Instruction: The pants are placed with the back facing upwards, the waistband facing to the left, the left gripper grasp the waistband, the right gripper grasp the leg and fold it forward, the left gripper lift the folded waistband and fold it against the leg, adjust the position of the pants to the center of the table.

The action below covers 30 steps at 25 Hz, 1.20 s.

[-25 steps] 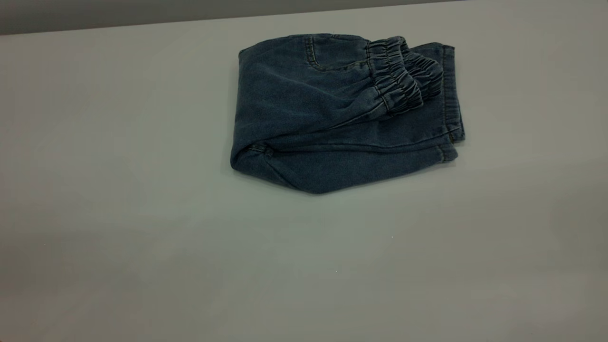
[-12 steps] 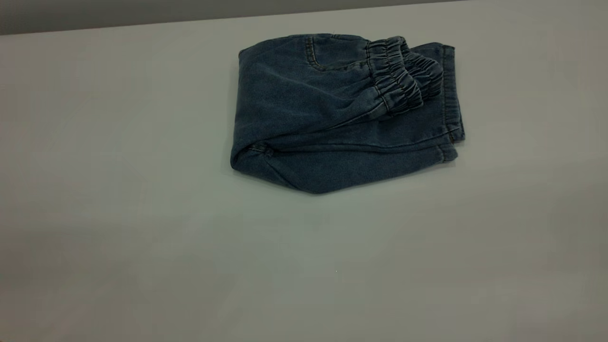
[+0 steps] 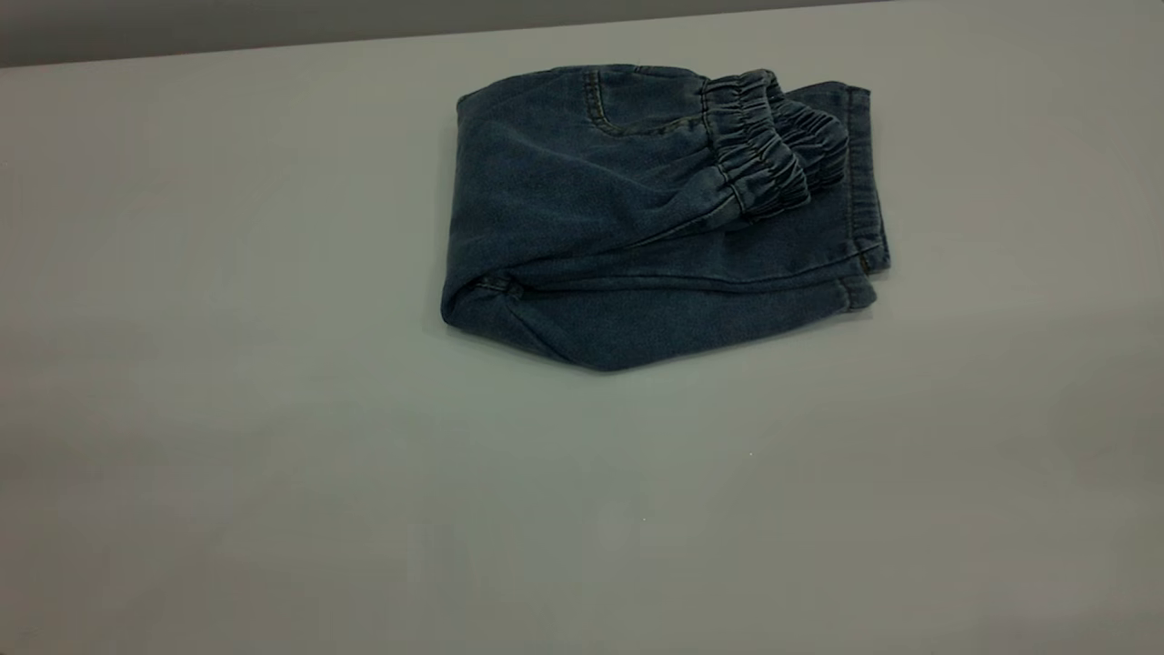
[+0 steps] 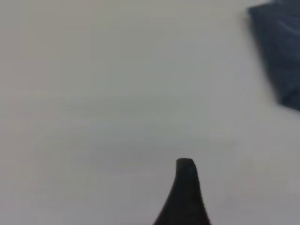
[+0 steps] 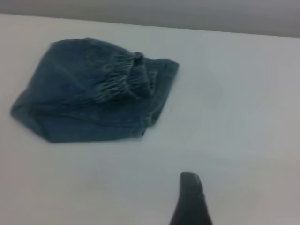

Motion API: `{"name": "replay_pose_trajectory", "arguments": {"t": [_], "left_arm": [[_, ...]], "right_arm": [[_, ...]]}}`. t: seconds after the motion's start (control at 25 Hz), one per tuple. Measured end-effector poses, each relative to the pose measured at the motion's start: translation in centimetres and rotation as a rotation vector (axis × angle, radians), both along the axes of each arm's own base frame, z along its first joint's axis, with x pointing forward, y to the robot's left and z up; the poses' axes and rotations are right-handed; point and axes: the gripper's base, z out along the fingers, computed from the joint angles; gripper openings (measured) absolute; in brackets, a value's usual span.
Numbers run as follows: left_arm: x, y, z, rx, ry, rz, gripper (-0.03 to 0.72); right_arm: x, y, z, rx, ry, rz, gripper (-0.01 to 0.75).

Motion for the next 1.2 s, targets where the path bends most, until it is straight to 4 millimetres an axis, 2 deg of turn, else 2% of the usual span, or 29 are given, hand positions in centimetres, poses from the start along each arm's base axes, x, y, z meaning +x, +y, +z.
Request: {"name": "replay_pose_trajectory", "arguments": {"t": [0.56,1.2], "left_arm": [[-1.8,0.0,0.0,0.003,-0.116,0.036,0.536],[-1.8,0.0,0.0,0.003,-0.116,0.036,0.536]], "right_arm": [[0.0,0.0,0.0,0.001,0.0,-0.029,0.447],[0.0,0.0,0.0,-0.001,0.0,-0.037,0.447]]}}
